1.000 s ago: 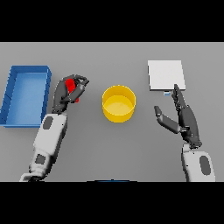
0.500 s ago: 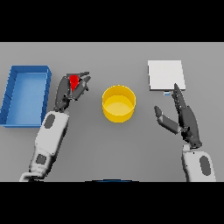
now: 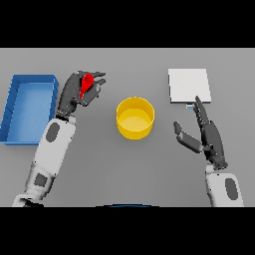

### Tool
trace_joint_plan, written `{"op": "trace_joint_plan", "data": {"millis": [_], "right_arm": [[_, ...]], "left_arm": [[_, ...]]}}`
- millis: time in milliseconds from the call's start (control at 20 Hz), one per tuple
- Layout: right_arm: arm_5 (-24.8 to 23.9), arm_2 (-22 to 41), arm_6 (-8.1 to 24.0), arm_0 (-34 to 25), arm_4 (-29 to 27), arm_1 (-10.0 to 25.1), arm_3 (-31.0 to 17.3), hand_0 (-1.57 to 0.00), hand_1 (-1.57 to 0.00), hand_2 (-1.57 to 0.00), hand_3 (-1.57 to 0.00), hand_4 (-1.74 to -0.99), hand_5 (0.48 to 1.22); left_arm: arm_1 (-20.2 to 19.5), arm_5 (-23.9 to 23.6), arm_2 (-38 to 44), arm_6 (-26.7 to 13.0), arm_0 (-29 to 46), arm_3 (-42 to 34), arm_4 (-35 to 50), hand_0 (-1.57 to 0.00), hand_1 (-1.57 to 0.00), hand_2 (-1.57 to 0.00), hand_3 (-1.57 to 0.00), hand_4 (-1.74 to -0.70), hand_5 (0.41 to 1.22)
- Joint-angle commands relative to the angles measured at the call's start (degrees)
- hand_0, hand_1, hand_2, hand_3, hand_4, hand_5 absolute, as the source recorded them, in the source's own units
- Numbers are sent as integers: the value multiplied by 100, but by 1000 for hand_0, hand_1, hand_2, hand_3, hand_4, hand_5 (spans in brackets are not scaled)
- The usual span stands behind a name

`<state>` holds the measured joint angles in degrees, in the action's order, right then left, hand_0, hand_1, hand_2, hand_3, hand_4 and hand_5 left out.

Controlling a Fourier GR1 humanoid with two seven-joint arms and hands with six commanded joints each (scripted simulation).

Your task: Pick up the red beaker and tilt it to pour out 1 green nut into yellow bowl. Pick up the yellow bowl and place it on the metallic measuring scale.

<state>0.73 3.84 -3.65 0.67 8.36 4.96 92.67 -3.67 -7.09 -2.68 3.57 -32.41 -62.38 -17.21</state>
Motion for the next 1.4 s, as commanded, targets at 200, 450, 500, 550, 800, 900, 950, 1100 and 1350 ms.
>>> {"op": "trace_joint_plan", "data": {"millis": [200, 450, 500, 550, 800, 900, 950, 1100, 1350], "right_arm": [[-15, -36, 40, 45, -23, 0, -17, 1, 1, 1, 1, -1274, 683], [-27, 31, 50, 77, 2, -88, 15, 1, 1, 1, 1, -1276, 689], [-44, 20, 33, 106, 3, -74, 89, 1, 1, 1, 1, -1280, 690], [-53, 34, 45, 100, 29, -70, 98, 1, 1, 1, 1, -1284, 692], [-54, 55, 69, 148, 70, -49, 147, 1, 1, 1, 1, -1290, 694], [-29, 8, 135, 133, -3, -50, 106, 1, 1, 1, 1, -1290, 685], [-8, -5, 165, 124, -74, -92, 88, 1, 1, 1, 1, -1284, 678], [-38, -15, 221, 116, -149, -200, 92, 1, 1, 1, 1, -1279, 651], [47, -98, 251, 150, -349, -224, 49, 1, 1, 1, 1, -1299, 612]], "left_arm": [[-260, 62, -322, -312, -192, 6, -240, -1566, -1566, -1566, -1562, -1641, 1131], [-793, 375, -1309, -721, -668, -19, -1205, -1569, -1569, -1569, -1568, -1708, 1133], [-914, 474, -1519, -798, -785, 25, -1418, -1570, -1570, -1570, -1569, -1715, 1136], [-997, 586, -1722, -877, -877, 18, -1587, -1570, -1570, -1570, -1569, -1720, 1145], [-1355, 1458, -2625, -1014, -1499, 309, -2251, -1571, -1571, -1571, -1570, -1734, 1196], [-1381, 1815, -2927, -1091, -1812, 462, -2460, -1571, -1571, -1571, -1571, -1640, 1205], [-1385, 1969, -3096, -1074, -1910, 556, -2553, -1571, -1571, -1571, -1571, -1606, 1208], [-1371, 2397, -3581, -1206, -2302, 750, -2859, -1571, -1571, -1571, -1355, -1663, 1214], [-1392, 2951, -4310, -1136, -2871, 1001, -3242, -1571, -1571, -1571, -1239, -1704, 1219]]}}
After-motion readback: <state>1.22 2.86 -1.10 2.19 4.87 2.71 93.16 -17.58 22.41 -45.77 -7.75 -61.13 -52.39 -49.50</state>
